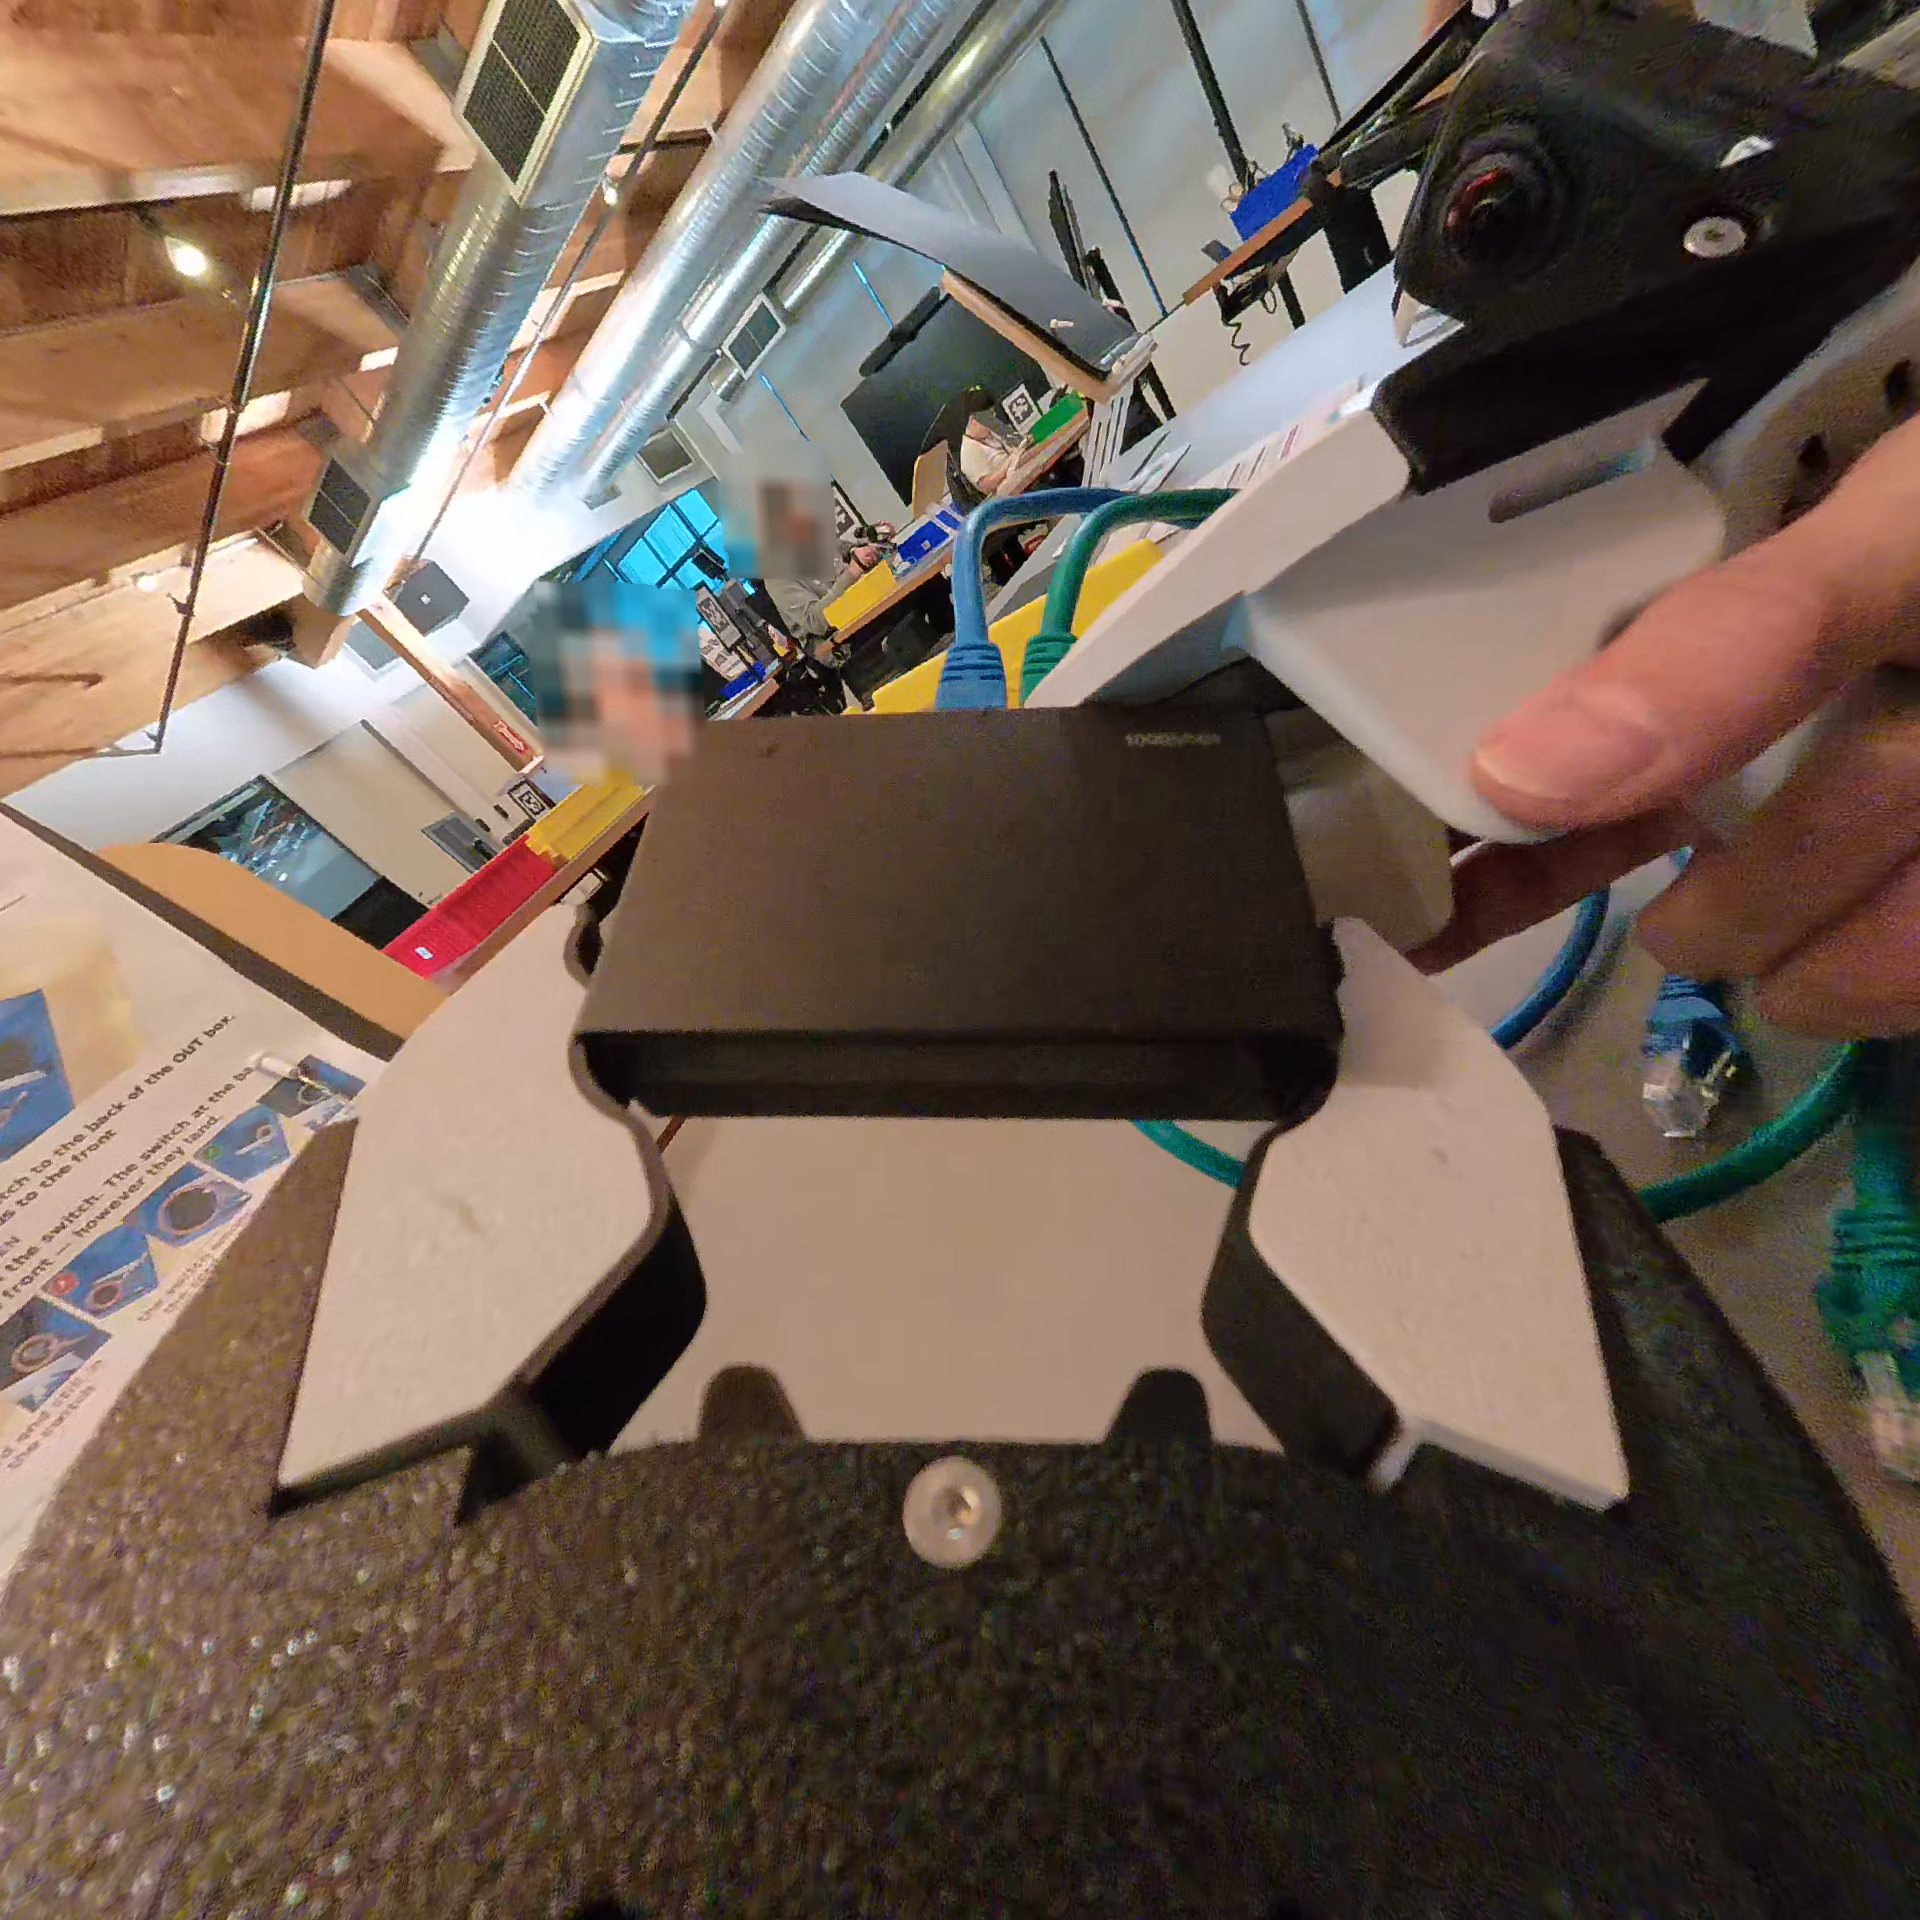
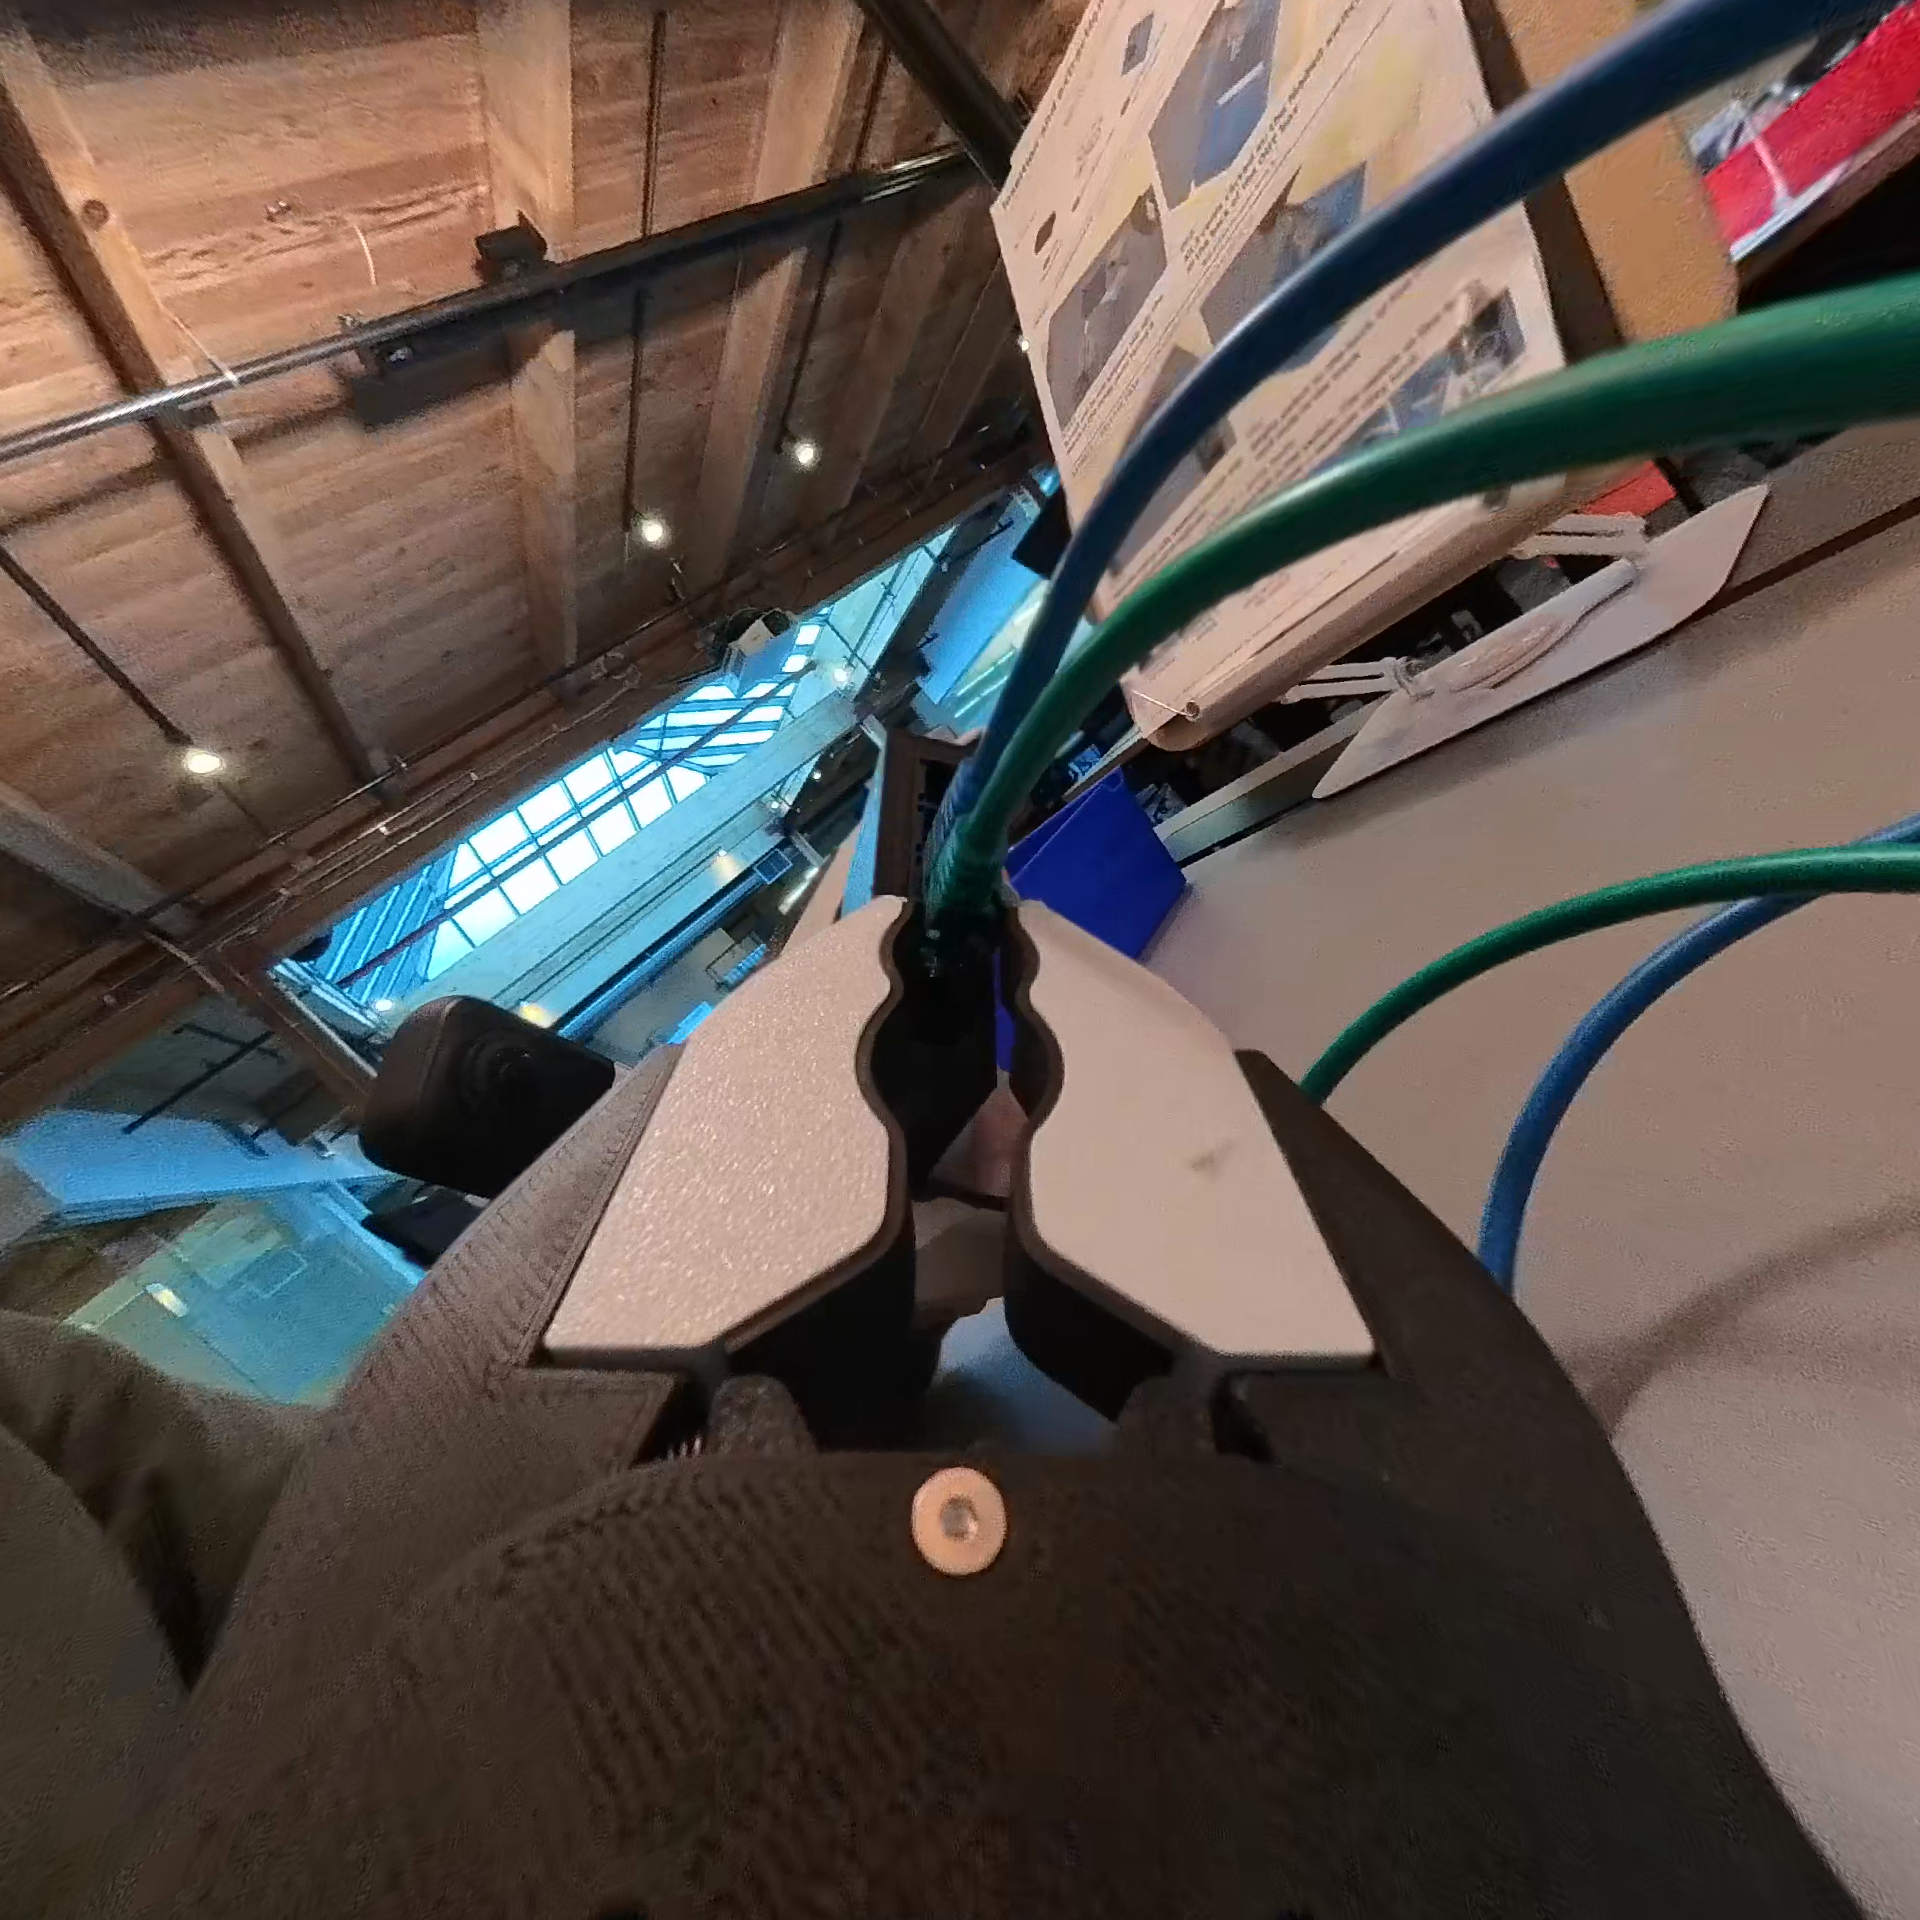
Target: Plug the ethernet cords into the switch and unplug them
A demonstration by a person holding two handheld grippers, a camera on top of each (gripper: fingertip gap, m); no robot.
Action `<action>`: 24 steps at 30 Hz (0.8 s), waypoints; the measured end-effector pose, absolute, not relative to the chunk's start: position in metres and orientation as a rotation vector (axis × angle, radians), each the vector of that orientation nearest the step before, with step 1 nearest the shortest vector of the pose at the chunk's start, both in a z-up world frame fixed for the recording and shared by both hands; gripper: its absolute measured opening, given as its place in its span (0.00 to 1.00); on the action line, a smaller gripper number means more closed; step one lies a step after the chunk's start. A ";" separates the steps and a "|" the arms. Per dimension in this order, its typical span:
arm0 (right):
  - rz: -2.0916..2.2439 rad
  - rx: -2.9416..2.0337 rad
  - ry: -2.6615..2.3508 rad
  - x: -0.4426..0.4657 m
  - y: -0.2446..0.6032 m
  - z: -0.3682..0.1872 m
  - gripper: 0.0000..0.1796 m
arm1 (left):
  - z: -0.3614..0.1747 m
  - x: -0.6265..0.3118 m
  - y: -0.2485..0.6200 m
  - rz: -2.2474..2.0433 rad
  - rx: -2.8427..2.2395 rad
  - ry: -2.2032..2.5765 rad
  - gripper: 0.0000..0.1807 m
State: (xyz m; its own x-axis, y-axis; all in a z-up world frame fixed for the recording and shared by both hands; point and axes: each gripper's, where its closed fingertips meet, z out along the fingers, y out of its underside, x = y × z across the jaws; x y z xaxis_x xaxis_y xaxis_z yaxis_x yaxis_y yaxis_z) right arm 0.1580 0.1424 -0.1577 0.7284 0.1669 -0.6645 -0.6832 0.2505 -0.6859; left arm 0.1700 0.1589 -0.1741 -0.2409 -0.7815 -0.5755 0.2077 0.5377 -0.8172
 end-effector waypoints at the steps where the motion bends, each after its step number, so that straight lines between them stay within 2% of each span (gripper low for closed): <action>1: 0.632 -1.185 0.509 0.157 0.142 -0.157 0.08 | -0.173 0.169 0.159 -1.005 -0.501 1.546 0.68; 24: 0.630 -1.172 0.596 0.164 0.147 -0.163 0.08 | -0.181 0.172 0.160 -1.057 -0.592 1.586 0.68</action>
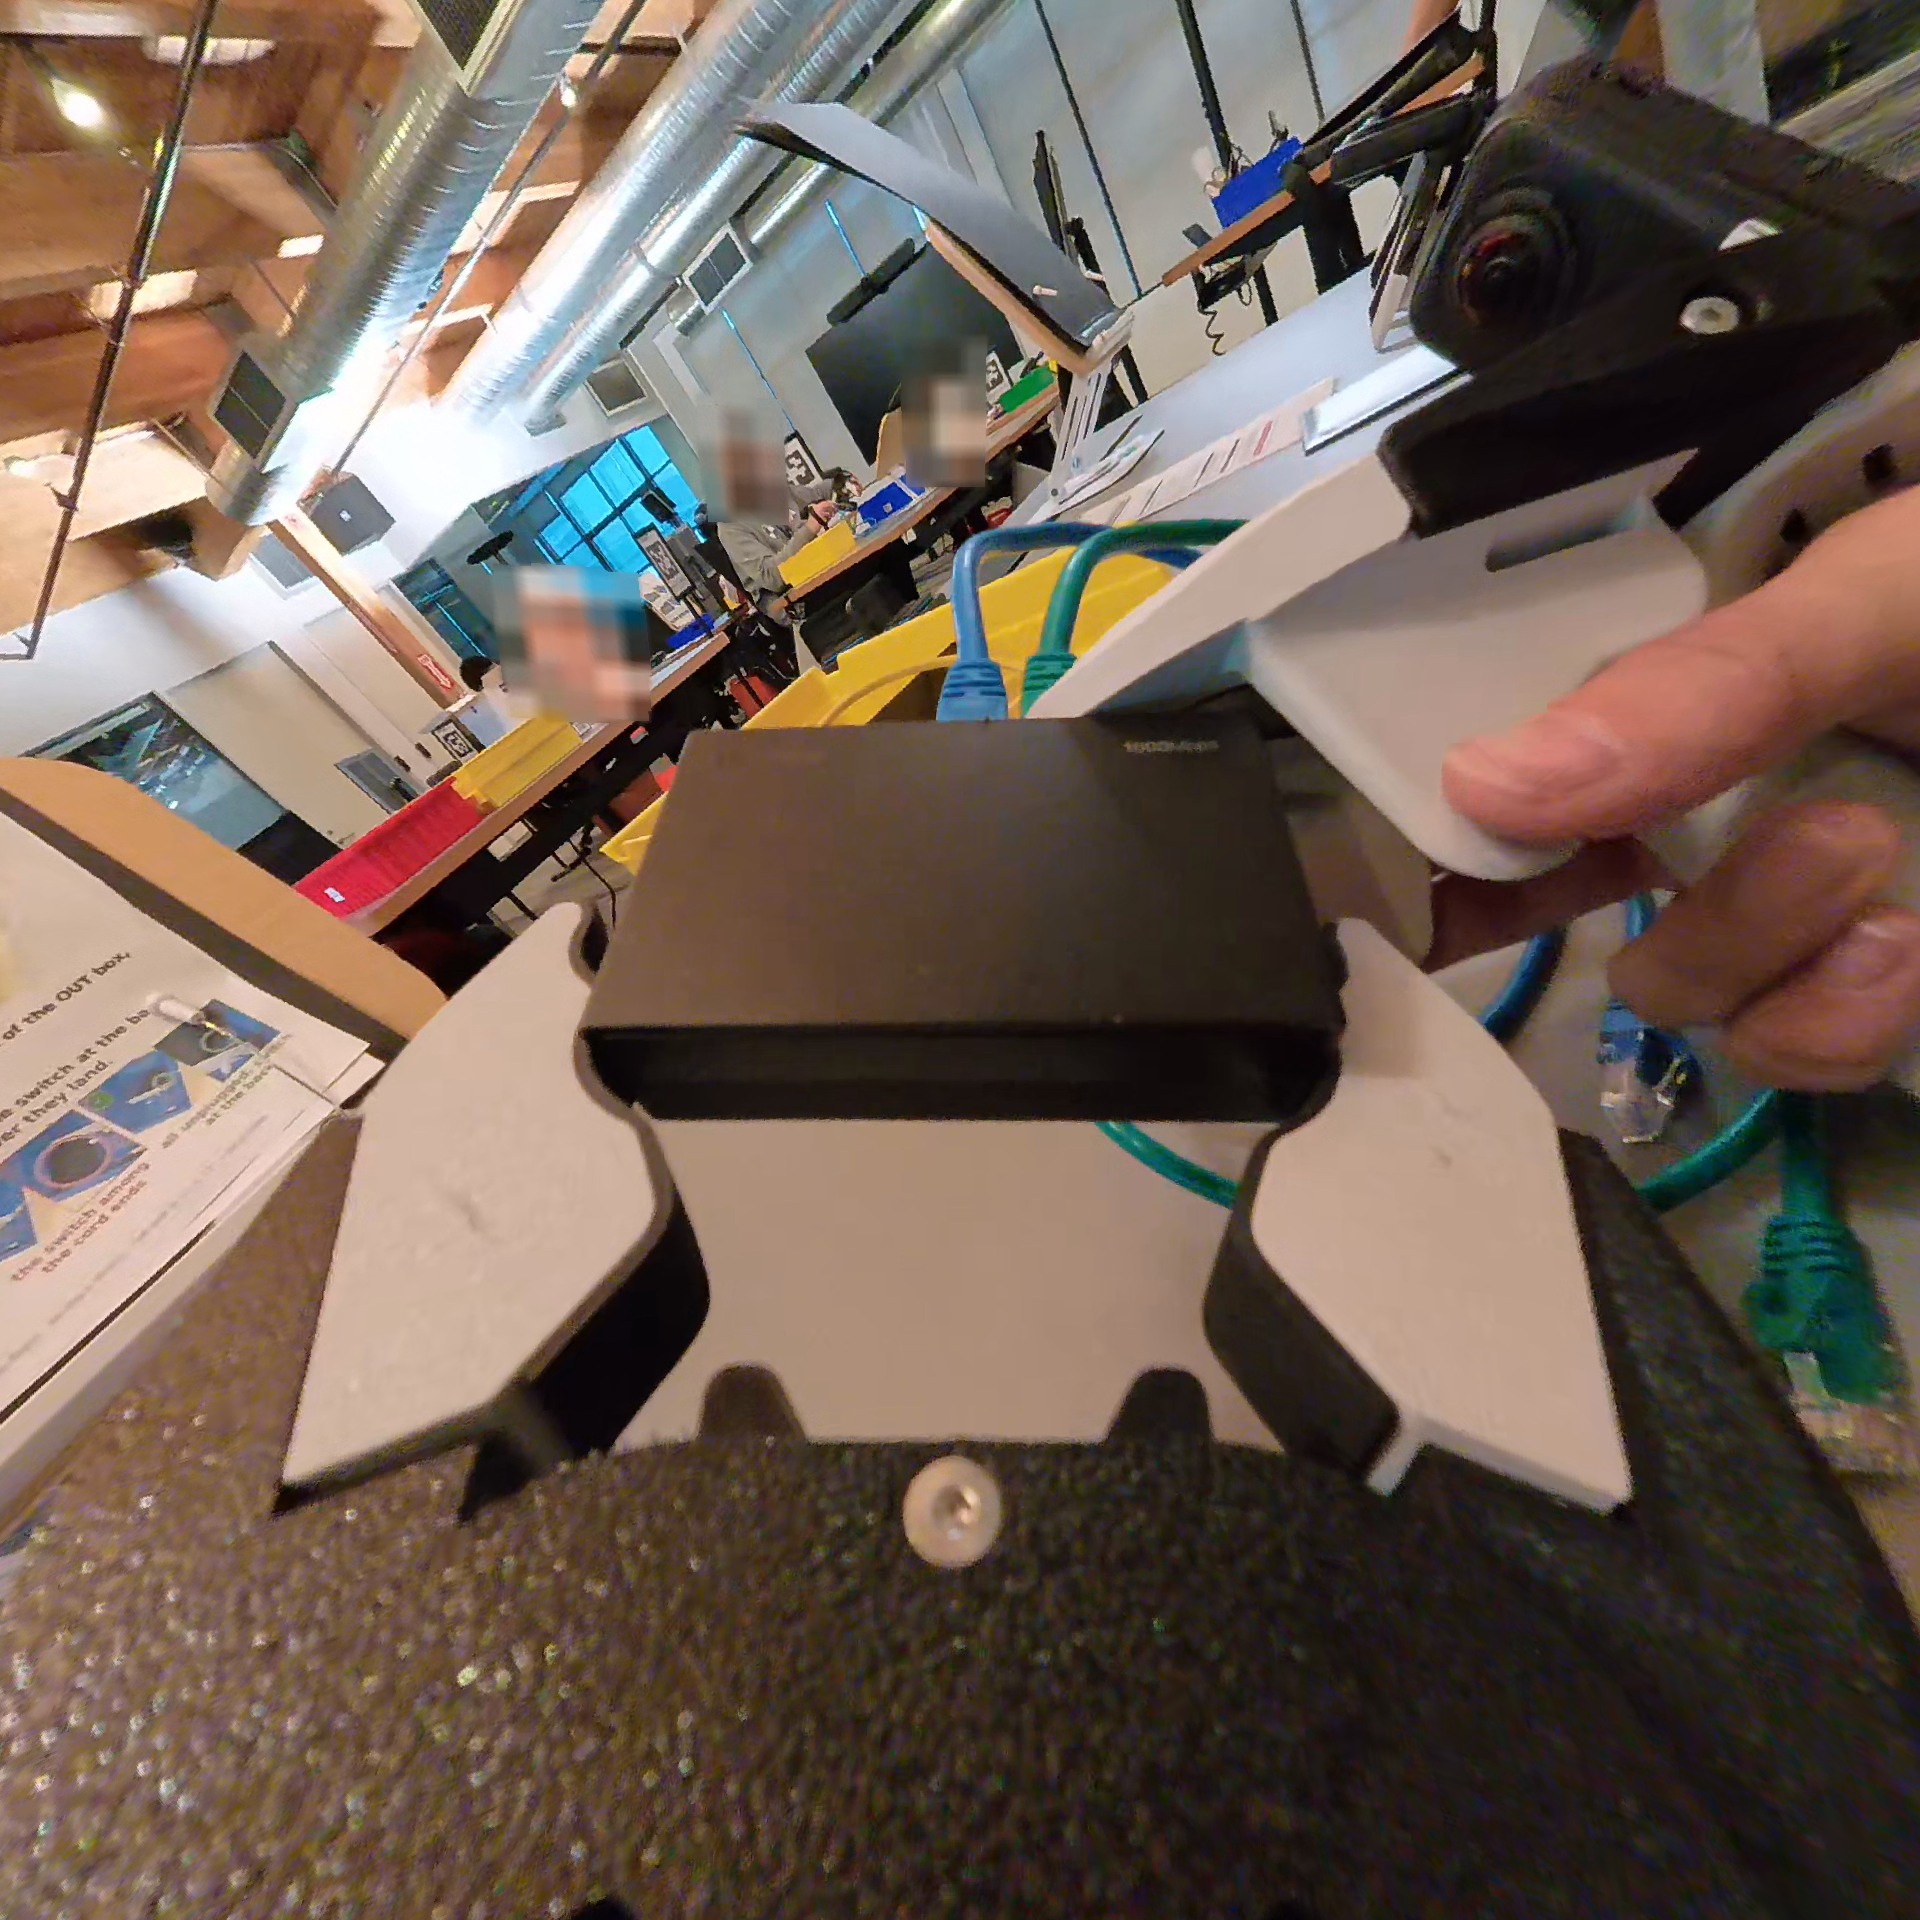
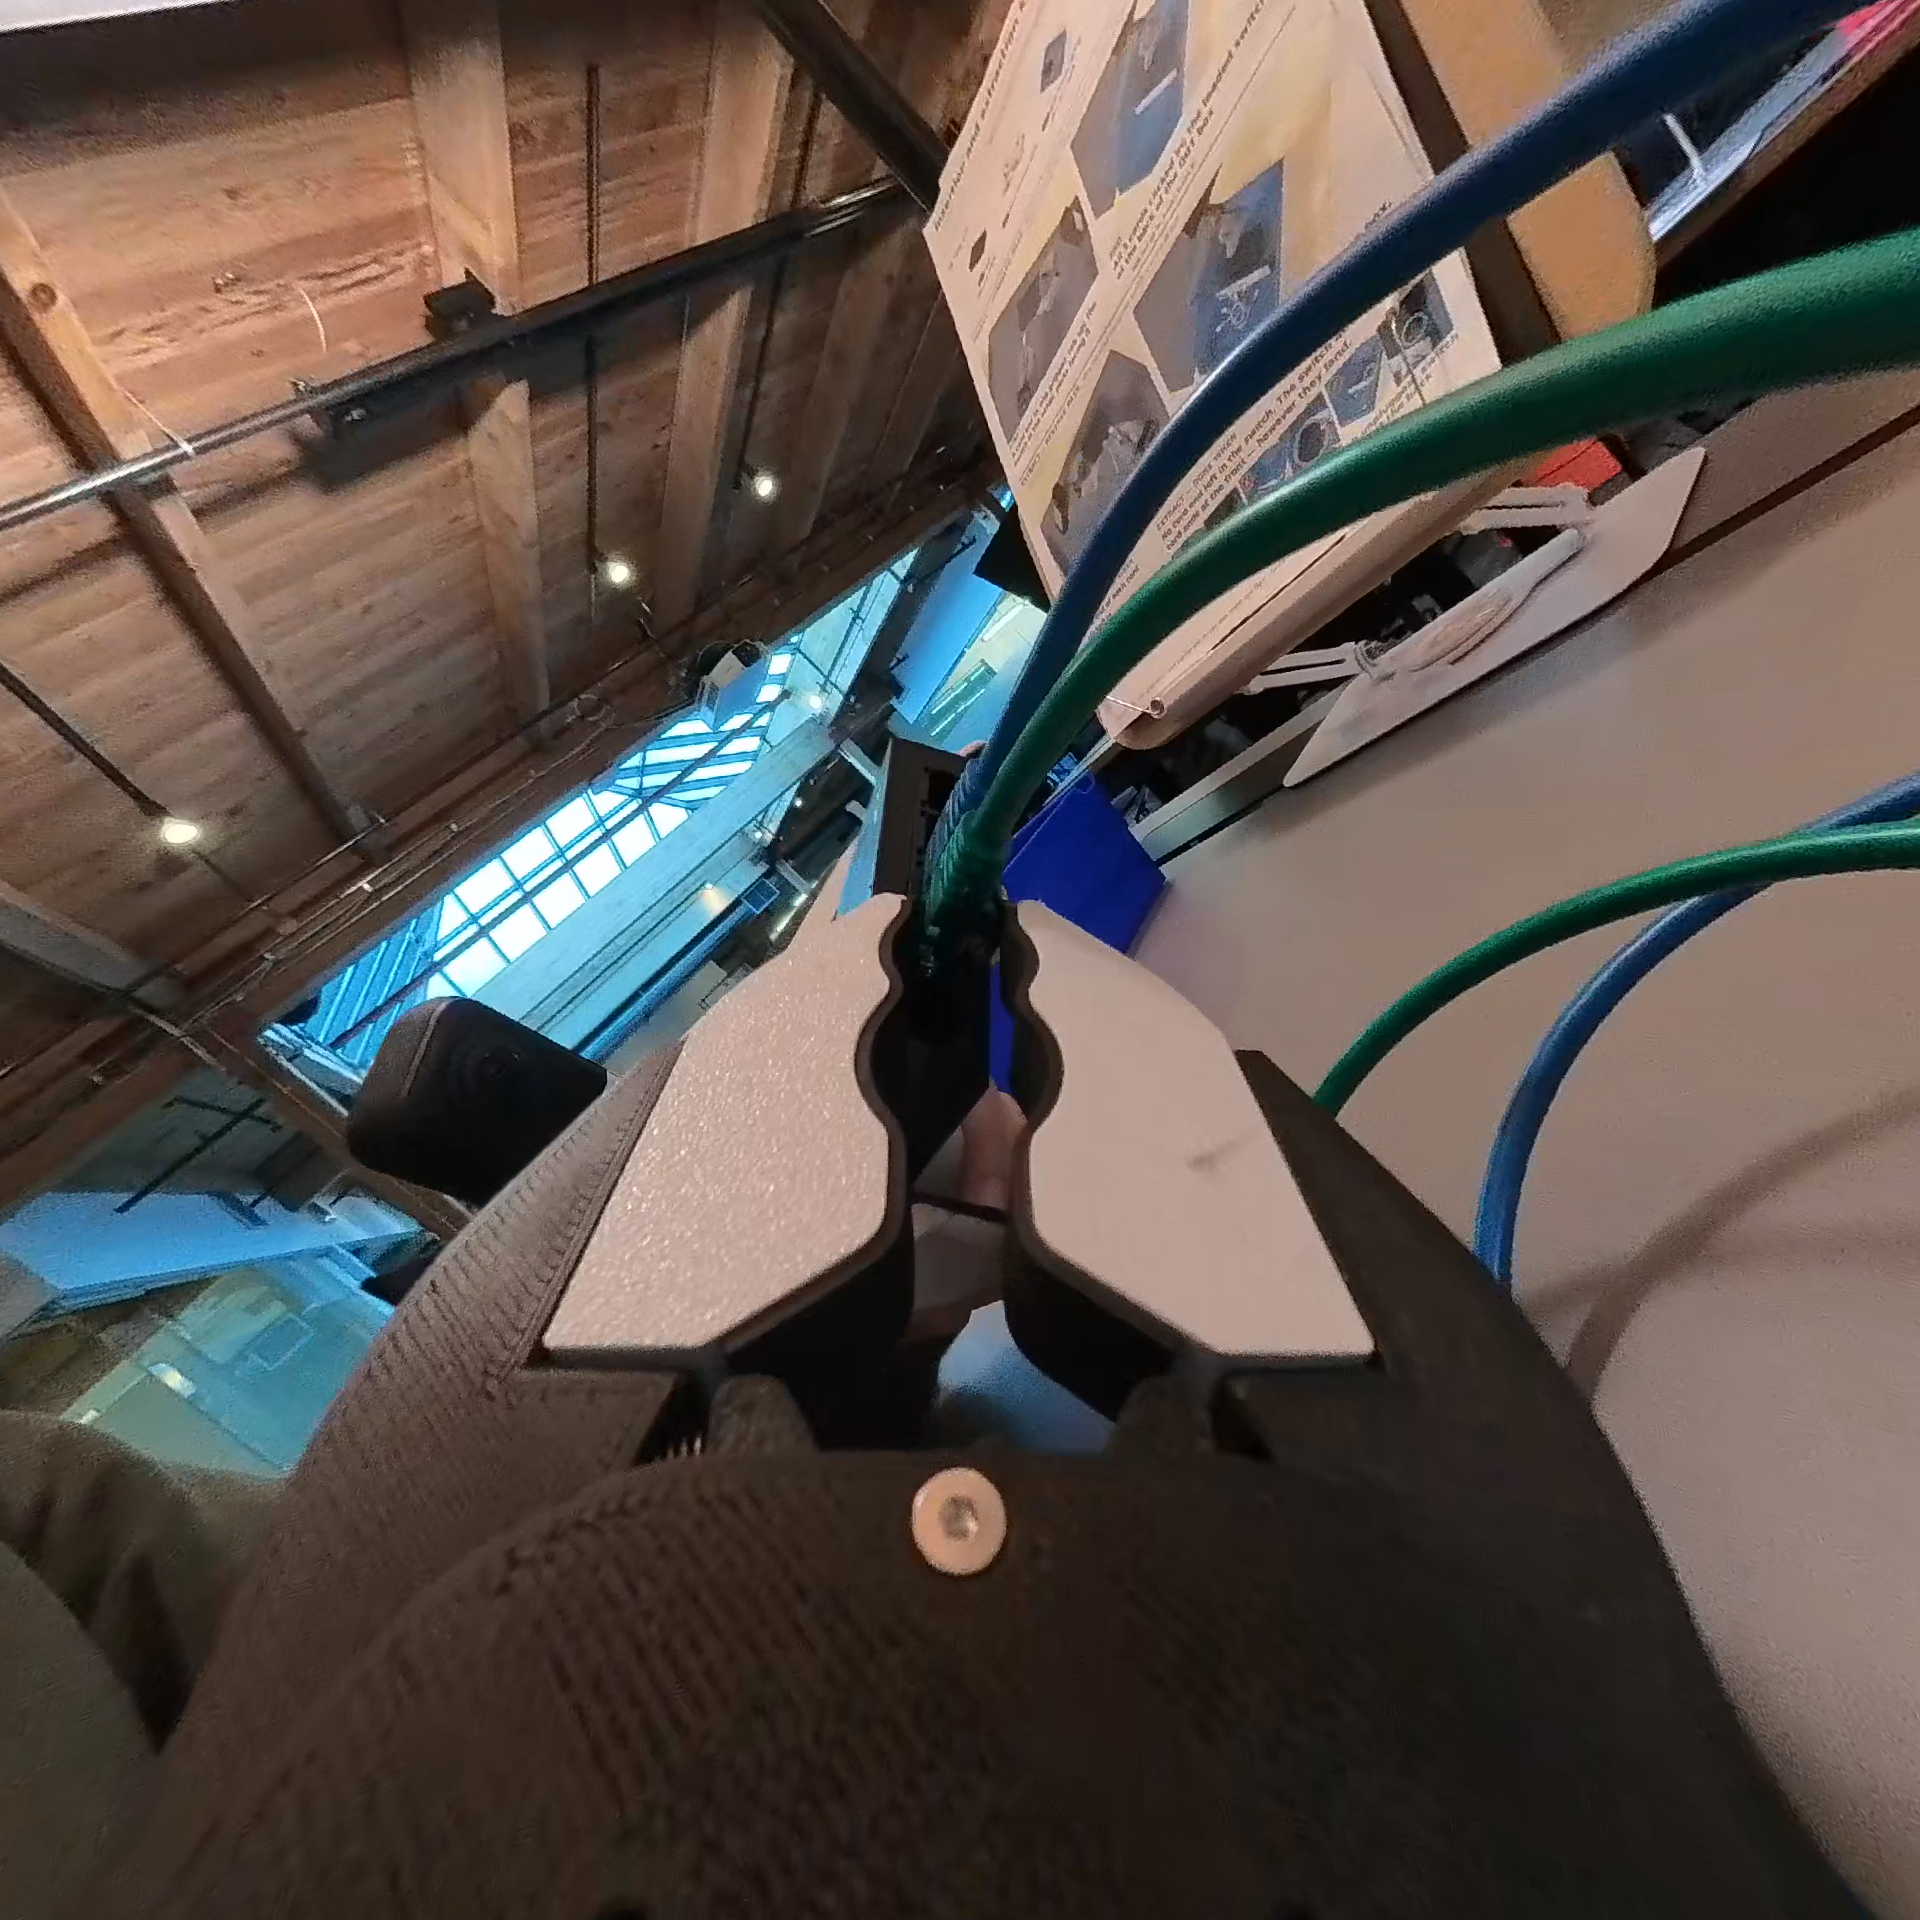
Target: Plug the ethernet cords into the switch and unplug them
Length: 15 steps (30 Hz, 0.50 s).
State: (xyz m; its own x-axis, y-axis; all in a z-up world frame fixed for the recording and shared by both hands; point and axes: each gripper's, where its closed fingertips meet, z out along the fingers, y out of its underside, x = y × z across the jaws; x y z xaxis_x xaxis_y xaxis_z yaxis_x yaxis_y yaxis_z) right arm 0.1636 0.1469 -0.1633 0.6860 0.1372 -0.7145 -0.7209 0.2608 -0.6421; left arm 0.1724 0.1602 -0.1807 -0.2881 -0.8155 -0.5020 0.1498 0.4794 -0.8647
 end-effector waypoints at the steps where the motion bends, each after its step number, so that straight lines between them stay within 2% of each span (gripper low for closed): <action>1: 0.637 -1.170 0.606 0.164 0.147 -0.164 0.08 | -0.181 0.173 0.160 -1.054 -0.593 1.586 0.68; 15: 0.598 -1.235 0.495 0.158 0.143 -0.168 0.09 | -0.185 0.171 0.158 -1.022 -0.529 1.571 0.68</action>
